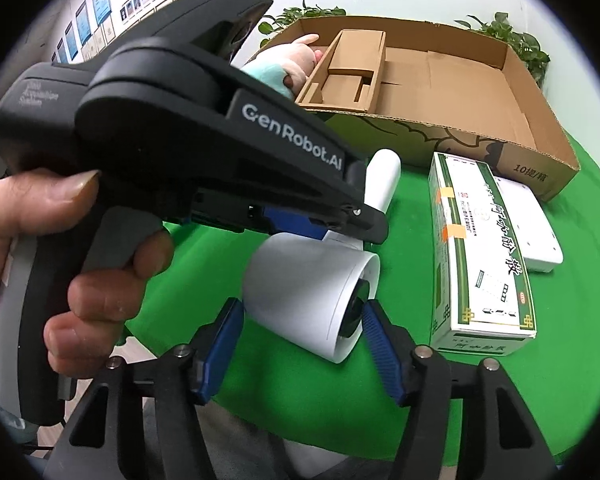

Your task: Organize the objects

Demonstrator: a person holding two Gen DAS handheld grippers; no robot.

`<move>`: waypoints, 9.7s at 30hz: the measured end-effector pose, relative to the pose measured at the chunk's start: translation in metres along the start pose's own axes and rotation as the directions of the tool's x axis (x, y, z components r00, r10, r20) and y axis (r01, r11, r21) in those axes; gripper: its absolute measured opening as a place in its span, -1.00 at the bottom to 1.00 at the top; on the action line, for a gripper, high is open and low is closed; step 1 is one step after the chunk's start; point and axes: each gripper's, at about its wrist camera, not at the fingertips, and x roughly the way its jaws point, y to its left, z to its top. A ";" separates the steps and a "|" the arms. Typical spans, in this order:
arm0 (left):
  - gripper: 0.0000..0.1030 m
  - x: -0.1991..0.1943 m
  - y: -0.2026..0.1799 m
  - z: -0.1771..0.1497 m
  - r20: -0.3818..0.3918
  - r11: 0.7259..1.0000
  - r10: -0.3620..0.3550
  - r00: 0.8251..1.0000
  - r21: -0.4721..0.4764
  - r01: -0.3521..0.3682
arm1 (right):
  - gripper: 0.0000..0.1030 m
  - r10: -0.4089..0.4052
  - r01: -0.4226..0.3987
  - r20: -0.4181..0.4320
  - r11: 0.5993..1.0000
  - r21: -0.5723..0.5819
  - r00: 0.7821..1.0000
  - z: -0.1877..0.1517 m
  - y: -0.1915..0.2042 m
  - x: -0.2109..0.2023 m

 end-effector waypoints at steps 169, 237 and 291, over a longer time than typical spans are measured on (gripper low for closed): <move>0.99 -0.144 -0.122 0.014 0.802 0.817 0.295 0.519 0.070 -0.572 | 0.99 -0.356 0.338 0.312 0.934 0.111 0.881 0.100 -0.081 -0.058; 0.96 -0.010 -0.014 0.007 0.284 0.990 0.033 0.958 0.121 -0.069 | 0.30 -0.082 0.085 -0.044 0.992 0.095 0.996 0.001 -0.085 0.003; -0.23 -0.024 -0.065 0.014 0.220 0.969 -0.148 0.964 0.226 0.097 | 0.20 0.111 -0.117 0.059 0.985 0.127 0.992 0.013 -0.065 -0.019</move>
